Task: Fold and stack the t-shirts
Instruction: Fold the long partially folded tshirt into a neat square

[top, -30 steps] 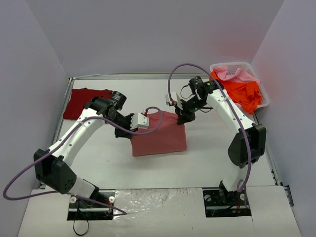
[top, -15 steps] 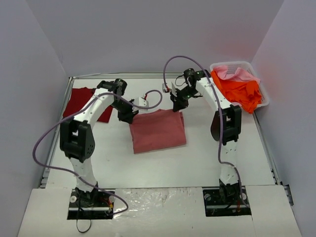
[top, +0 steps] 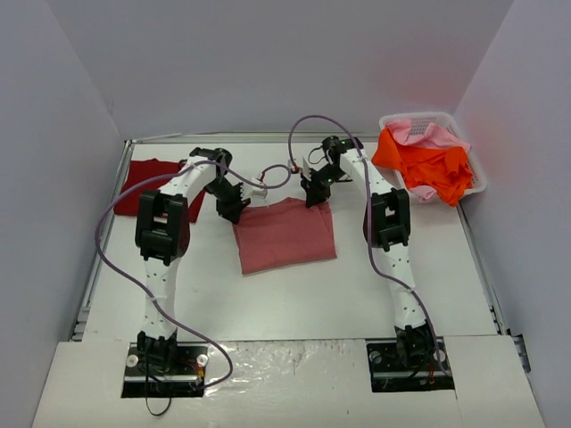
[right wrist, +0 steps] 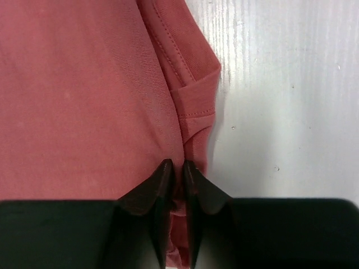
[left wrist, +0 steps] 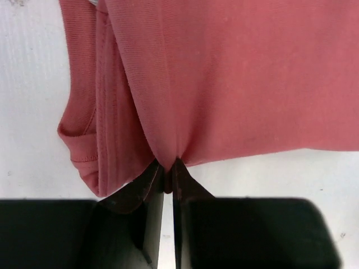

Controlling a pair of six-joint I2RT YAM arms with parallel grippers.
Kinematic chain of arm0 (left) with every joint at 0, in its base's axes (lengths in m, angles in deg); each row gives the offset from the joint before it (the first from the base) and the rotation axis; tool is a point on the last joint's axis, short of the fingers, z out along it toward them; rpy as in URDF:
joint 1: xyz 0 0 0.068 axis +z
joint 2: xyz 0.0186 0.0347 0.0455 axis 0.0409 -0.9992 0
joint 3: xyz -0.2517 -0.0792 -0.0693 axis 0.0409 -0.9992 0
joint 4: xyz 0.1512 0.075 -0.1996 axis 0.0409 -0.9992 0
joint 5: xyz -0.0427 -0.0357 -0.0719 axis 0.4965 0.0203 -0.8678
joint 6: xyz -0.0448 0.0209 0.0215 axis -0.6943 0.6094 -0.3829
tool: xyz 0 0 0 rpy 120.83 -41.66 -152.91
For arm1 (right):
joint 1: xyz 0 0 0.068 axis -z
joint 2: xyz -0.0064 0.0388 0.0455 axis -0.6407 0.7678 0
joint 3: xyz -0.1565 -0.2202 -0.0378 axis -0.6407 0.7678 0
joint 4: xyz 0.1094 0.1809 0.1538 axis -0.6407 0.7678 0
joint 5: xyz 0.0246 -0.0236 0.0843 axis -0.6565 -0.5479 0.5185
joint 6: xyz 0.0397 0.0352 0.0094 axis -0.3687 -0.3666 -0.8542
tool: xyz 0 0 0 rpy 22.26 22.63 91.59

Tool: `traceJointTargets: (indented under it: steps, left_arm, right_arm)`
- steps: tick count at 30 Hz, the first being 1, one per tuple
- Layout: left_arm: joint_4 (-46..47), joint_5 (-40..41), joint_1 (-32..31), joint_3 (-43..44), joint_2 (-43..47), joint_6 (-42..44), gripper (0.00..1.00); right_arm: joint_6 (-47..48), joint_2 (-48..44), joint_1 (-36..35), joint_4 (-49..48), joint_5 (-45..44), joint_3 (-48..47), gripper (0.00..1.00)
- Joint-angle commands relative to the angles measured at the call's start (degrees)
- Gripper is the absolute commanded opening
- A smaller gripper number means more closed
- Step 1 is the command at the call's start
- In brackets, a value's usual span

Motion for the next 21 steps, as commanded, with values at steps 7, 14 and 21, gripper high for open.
traceJointTargets:
  steps: [7,14,21]
  left_arm:
    - [3.8,1.6,0.6,5.8,2.5,-4.0,0.33]
    - [6.9,7.1,-0.3,6.9,12.3,-10.9,0.39]
    - [25.5,14.8,-0.3,-12.1,32.0,-28.9,0.37]
  right_arm:
    - [-3.3,-3.5,0.2,-2.8,-6.4,1.7,0.44]
    - [-9.0,-15.4,0.0,-7.4,-8.4,6.6,0.62]
    - [-18.4,-30.4,-0.4,-17.4,-10.6,16.1,0.83]
